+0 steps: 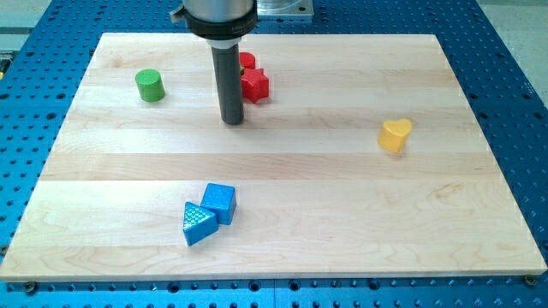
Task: Slide the yellow heart downwards
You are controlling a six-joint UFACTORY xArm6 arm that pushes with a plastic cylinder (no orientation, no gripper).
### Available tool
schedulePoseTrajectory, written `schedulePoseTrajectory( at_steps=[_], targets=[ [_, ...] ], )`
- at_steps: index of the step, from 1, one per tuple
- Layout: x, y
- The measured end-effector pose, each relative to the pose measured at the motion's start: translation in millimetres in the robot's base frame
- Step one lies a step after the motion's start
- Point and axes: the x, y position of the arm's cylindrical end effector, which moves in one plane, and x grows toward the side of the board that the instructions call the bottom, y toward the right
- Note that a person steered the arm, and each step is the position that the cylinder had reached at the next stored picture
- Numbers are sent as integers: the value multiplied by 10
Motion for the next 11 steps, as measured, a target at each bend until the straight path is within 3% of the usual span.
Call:
schedulePoseTrajectory(
  at_steps=[1,2,3,4,5,7,8,9,10,11],
  targets=[
    [392,113],
    [503,938],
    [-55,1817],
    [-281,2863],
    [183,2827],
    [670,1460],
    [633,2172],
    [909,2315],
    [1193,1099],
    [938,469]
  ],
)
